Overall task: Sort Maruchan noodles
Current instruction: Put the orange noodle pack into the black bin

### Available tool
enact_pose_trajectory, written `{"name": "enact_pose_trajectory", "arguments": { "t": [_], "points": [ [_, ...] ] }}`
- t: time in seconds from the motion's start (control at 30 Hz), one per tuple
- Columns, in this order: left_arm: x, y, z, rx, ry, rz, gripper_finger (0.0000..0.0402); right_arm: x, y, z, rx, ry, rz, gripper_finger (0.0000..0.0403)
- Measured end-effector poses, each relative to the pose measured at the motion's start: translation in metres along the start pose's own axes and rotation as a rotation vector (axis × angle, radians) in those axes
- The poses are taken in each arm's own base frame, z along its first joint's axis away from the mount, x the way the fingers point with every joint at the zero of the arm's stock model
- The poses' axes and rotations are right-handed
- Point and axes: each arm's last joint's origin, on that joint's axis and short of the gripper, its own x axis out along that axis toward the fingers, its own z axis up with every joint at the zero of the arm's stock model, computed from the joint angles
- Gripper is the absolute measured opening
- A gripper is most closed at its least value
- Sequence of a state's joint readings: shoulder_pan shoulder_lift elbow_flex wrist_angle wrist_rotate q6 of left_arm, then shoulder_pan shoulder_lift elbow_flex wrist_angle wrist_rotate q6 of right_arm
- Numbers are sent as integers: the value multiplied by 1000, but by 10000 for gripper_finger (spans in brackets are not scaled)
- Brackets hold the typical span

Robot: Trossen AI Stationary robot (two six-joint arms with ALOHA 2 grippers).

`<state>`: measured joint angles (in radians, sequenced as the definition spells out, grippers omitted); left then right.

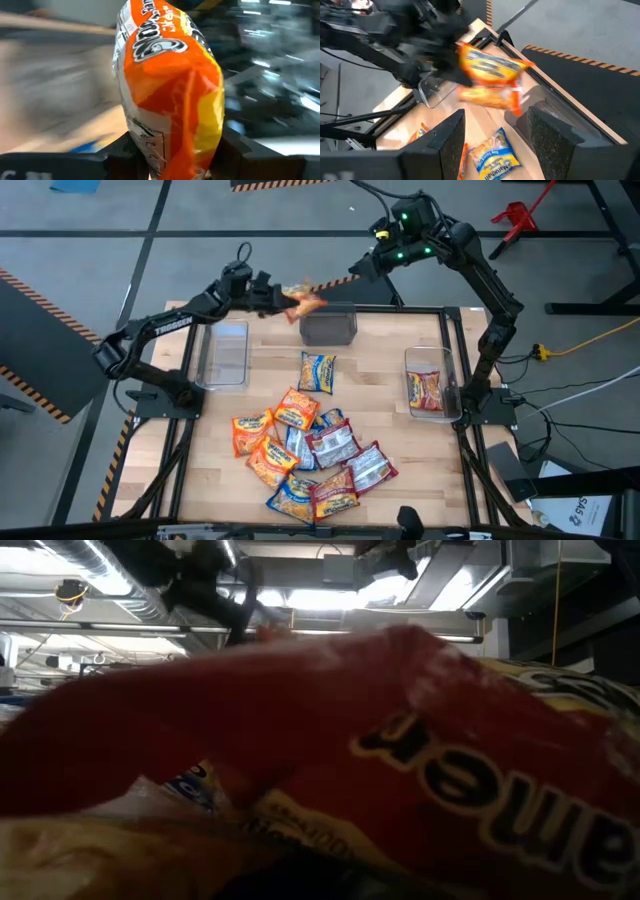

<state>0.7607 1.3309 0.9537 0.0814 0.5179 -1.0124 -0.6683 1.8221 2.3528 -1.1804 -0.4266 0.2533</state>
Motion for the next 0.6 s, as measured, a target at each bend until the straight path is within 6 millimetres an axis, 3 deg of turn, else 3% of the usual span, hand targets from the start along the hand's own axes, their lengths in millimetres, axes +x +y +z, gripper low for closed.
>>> {"name": "enact_pose_trajectory", "arguments": {
  "t": [0.07, 0.2, 0.27, 0.4, 0.43, 0.6],
  "points": [
    [0, -7, -4, 34, -43, 11, 141, 0, 0, 0, -5, 1, -6, 198],
    [2, 9, -3, -42, -61, 112, 141, 3, -2, -1, -8, 10, -16, 198],
    [0, 0, -3, 39, -64, 119, 141, 3, -3, 0, -15, 2, -44, 198],
    [-6, 29, -5, -43, 58, 360, 141, 10, -6, 0, 11, 8, -75, 198],
    [-6, 27, -6, -24, 65, 375, 141, 11, -7, 0, 15, 18, -74, 198],
    [-14, -22, -6, 89, 108, 236, 140, 24, -13, -3, 38, 71, -73, 198]
  ]
}}
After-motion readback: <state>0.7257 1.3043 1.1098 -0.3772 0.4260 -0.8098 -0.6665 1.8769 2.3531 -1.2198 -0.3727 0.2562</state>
